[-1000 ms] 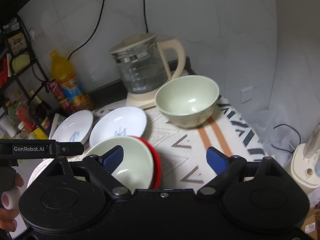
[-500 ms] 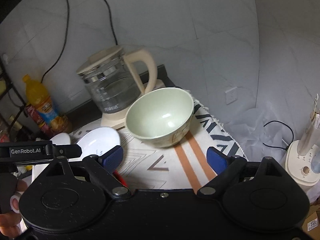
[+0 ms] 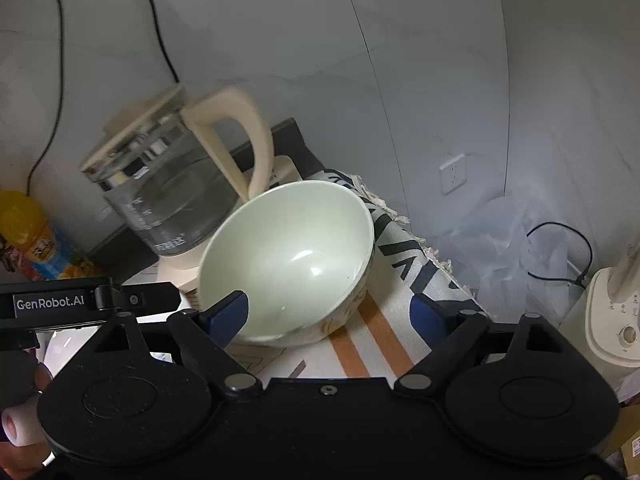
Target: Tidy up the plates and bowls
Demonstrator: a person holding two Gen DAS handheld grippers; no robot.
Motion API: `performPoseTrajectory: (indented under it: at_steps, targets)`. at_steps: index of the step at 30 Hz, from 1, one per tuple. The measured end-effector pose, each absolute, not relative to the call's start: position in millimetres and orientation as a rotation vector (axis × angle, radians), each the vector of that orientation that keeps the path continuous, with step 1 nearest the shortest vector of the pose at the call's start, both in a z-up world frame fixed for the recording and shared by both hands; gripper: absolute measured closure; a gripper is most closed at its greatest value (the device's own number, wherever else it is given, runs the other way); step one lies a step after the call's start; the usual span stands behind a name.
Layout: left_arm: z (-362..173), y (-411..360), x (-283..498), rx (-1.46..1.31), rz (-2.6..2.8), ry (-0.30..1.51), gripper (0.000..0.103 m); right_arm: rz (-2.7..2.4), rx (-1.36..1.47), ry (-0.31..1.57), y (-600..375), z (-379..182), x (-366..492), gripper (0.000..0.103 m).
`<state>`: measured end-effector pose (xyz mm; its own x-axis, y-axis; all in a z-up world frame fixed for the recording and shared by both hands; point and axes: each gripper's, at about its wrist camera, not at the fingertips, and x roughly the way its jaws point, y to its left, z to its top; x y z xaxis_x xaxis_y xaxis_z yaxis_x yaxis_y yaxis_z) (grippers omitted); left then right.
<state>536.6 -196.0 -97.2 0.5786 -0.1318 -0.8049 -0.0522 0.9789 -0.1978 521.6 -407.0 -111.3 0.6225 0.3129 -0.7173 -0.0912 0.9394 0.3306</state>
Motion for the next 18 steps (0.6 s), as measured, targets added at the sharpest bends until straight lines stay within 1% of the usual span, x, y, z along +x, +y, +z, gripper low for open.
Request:
performPoseTrajectory:
  at_steps: [3,6,8,9,12,14,15,16,18]
  targets:
    - [-106,-197,551,-0.206,-0.055,0.973,0.025,0.225,0.276,0.892,-404,-121,533,0.019]
    - [-115,-197,564,-0.209,-0.058,0.984,0.028,0.217,0.272,0.906,-402,-129,543,0.021]
    - [-122,-198,572,-0.208,-0.072,0.989,0.032,0.218,0.279,0.909,-401,-132,547,0.021]
    - [-125,-198,575,-0.21,-0.071,0.995,0.034,0.218,0.279,0.911,-401,-134,549,0.023]
    - [-137,-198,583,-0.225,-0.072,1.031,0.05,0.214,0.282,0.933,-398,-141,555,0.036]
    - [-143,-198,586,-0.239,-0.092,1.053,0.074,0.215,0.285,0.947,-397,-145,557,0.05]
    - [-146,-198,587,-0.244,-0.106,1.06,0.081,0.216,0.277,0.956,-395,-147,558,0.067]
    - [-147,-199,587,-0.254,-0.117,1.058,0.088,0.205,0.254,0.961,-394,-147,558,0.073]
    - [-145,-199,586,-0.246,-0.104,1.048,0.089,0.215,0.225,0.966,-393,-144,557,0.074]
